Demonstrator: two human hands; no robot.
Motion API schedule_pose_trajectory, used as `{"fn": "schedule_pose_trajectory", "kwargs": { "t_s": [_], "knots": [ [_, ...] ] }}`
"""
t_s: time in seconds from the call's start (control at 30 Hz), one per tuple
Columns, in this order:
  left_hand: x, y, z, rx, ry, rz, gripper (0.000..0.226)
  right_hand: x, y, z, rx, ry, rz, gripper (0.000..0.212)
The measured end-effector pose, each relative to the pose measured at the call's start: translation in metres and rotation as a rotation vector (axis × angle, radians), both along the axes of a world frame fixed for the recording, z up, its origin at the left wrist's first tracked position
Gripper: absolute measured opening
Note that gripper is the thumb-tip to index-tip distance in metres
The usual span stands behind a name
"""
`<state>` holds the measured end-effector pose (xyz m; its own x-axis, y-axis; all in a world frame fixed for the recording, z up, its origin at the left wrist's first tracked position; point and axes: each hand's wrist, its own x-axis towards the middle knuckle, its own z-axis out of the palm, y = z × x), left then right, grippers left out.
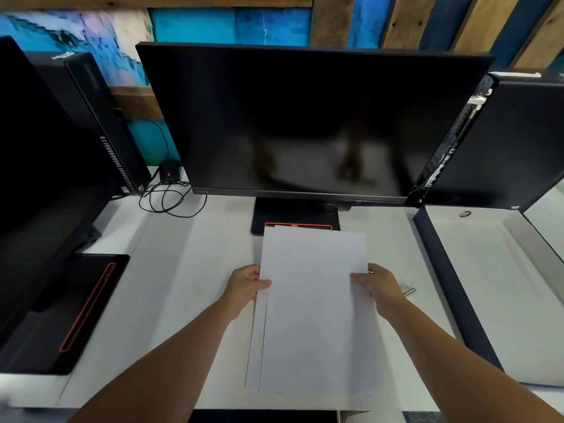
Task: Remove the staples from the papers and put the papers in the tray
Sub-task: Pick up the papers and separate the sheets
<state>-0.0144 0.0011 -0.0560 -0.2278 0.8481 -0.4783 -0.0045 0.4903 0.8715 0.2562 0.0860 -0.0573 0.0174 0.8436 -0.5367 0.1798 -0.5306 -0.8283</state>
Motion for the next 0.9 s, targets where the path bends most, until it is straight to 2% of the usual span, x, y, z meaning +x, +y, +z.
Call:
{"fn": "schedule_pose_trajectory", "kwargs": {
  "t_s": [0.1,0.2,0.3,0.6,0.9],
  "knots": [
    [0.002,0.003,-0.001,0.014,0.191,-0.037,0.013,-0.002,0.001,0.003,-0.022,0.039,-0.007,0.008],
    [0.003,0.006,-0.004,0.003,0.448,-0.058,0.005,-0.005,0.004,-0.001,-0.028,0.014,-0.041,0.009],
    [0.007,0.008,-0.002,-0.021,0.533,-0.051,0.012,-0.009,0.006,-0.007,-0.017,-0.022,-0.062,0.009],
    [0.013,0.016,0.001,-0.12,0.216,0.192,0.023,-0.018,0.006,-0.009,-0.02,-0.091,-0.066,0.016],
    [0.013,0.021,-0.004,-0.131,0.062,0.225,0.028,-0.015,0.005,-0.007,-0.032,-0.04,-0.062,0.015]
  ]
}}
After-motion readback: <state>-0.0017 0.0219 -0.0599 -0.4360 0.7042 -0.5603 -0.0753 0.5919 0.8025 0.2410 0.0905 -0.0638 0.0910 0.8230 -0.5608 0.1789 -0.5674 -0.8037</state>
